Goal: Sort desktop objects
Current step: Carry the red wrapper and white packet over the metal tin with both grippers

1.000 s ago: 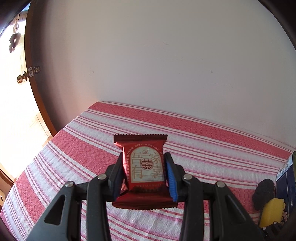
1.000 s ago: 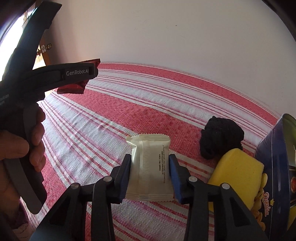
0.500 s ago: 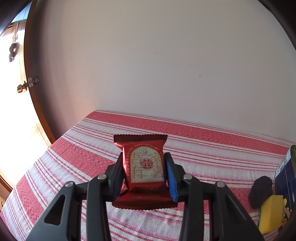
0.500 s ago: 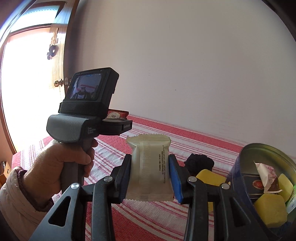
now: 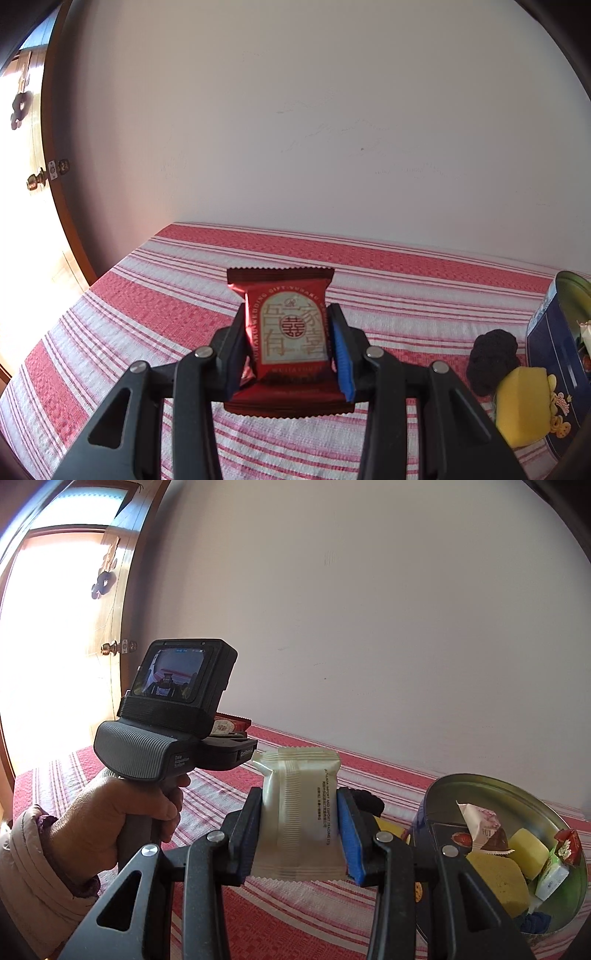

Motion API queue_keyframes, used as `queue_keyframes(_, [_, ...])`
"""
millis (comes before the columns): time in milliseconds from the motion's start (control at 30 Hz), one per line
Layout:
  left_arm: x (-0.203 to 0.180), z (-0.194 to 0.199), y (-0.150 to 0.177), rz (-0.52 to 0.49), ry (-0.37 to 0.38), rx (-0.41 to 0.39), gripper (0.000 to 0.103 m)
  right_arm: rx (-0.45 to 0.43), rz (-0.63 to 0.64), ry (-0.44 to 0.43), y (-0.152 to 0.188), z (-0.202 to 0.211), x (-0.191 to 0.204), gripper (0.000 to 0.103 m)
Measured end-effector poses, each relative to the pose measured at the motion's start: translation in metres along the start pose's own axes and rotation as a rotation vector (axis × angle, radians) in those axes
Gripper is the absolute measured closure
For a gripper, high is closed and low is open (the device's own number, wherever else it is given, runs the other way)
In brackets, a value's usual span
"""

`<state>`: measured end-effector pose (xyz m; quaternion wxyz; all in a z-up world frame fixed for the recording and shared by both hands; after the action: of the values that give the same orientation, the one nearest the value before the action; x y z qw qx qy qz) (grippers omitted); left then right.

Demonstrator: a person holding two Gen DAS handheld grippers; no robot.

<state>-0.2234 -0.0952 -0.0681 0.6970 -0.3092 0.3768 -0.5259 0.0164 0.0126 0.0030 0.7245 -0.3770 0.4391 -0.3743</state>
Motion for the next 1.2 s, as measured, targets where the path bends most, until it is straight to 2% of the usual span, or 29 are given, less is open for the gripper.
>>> queue_keyframes(633, [-0.050,0.047,0.031,-0.089,0.120,-0.033,0.063,-0.017,-0.006,0.111,0.011,0.023,-0.024,0.061])
queue_keyframes(733, [-0.058,0.052,0.036,-0.097,0.129,-0.035,0.063,-0.018,-0.012,0.128,0.025,0.034,-0.038,0.061])
queue_keyframes(933, [-0.069,0.058,0.043,-0.098,0.152,-0.021,0.063,-0.022,-0.013,0.166,0.031,0.043,-0.050,0.061])
queue_keyframes(1200, [-0.093,0.070,0.050,-0.128,0.196,-0.029,0.063,-0.011,-0.051,0.243,0.044,0.055,-0.087,0.061])
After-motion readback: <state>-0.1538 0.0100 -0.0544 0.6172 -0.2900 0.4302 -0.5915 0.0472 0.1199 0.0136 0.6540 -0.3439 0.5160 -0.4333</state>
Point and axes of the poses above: each gripper's, at about its wrist camera, not at the fingertips, and z roughly against the way its jaws point, x to its left, y to its underside, the point moved 7 cm from there along -z, roughly the way its jaws point, and after that the axes turned 15 degrees about z, right-handed, at the moved point
